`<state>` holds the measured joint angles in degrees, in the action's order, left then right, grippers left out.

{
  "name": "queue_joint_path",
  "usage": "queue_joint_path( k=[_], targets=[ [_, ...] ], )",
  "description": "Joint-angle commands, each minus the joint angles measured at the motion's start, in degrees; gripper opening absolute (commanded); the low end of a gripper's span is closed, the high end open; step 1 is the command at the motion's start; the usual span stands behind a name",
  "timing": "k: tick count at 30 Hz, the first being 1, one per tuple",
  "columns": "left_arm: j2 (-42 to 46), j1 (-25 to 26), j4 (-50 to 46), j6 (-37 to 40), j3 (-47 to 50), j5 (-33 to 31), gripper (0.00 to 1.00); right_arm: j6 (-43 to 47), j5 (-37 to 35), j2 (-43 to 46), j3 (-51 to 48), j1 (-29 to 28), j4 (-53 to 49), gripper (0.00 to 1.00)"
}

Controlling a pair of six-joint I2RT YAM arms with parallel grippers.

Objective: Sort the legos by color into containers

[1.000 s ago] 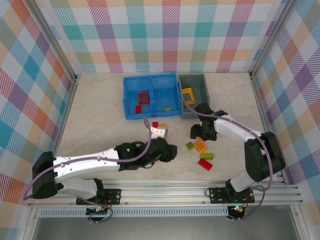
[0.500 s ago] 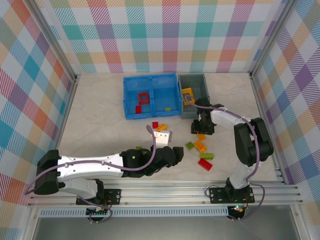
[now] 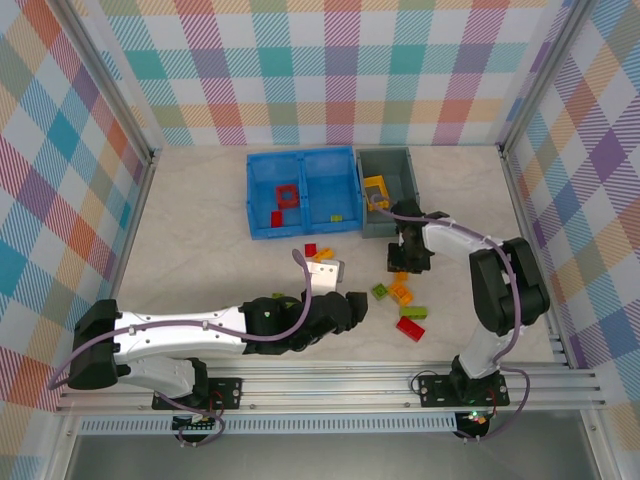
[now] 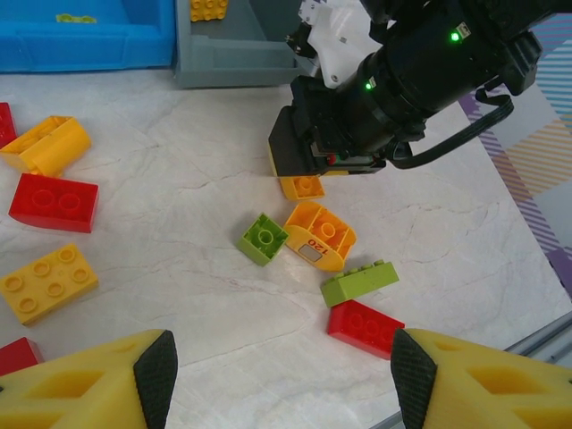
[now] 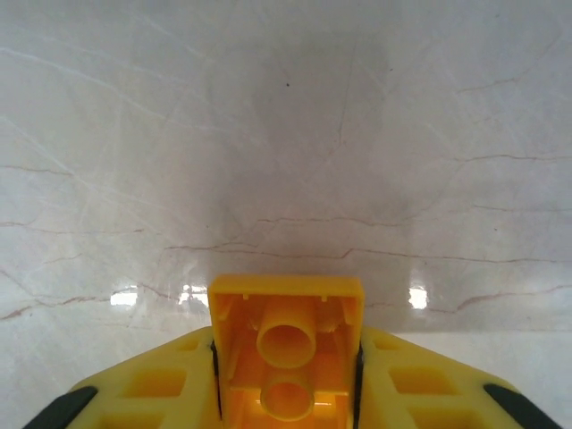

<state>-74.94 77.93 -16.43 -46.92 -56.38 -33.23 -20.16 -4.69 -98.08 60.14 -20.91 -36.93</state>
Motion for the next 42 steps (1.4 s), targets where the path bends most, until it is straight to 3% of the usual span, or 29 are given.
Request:
queue_joint_path(
  k=[1,7,15,20,24,31,38,42],
  targets=[
    [0.0,0.1,-2.3,0.8,-2.7,-2.2,0.67,0.2,-2.8,6.1,0.9,-1.2,-0.6,0.27],
    [-0.4,-6.8,-5.5,4.5,-8.6,4.3,0.67,2.8,-9.5,5.2,17.5,-1.5,-8.0,0.27],
    [-7.2,-20.3,-2.6,13.8,-18.6,17.2,0.67,5.7,-19.8,-16.2,46.7,-0.5,-14.1,0.27],
    [-12.3,-25.8,2.7,16.4,-22.1,22.1,0.67,7.6,-24.8,-27.8,61.0,-0.5,-15.6,0.27],
    [-15.7,-27.2,3.6,17.2,-24.4,24.0,0.67,8.9,-29.7,-35.4,69.4,-0.1,-16.4,0.27],
    [-16.5,-27.5,3.9,17.0,-23.0,24.4,0.67,9.6,-29.1,-48.0,84.8,0.7,-22.6,0.29],
    [-14.6,-27.5,3.4,16.7,-20.4,24.2,0.67,8.9,-28.0,-50.2,85.5,1.2,-22.6,0.36],
    [-13.3,-27.5,2.6,16.3,-19.7,23.8,0.67,9.3,-26.2,-48.9,85.6,1.1,-22.6,0.49]
  ],
)
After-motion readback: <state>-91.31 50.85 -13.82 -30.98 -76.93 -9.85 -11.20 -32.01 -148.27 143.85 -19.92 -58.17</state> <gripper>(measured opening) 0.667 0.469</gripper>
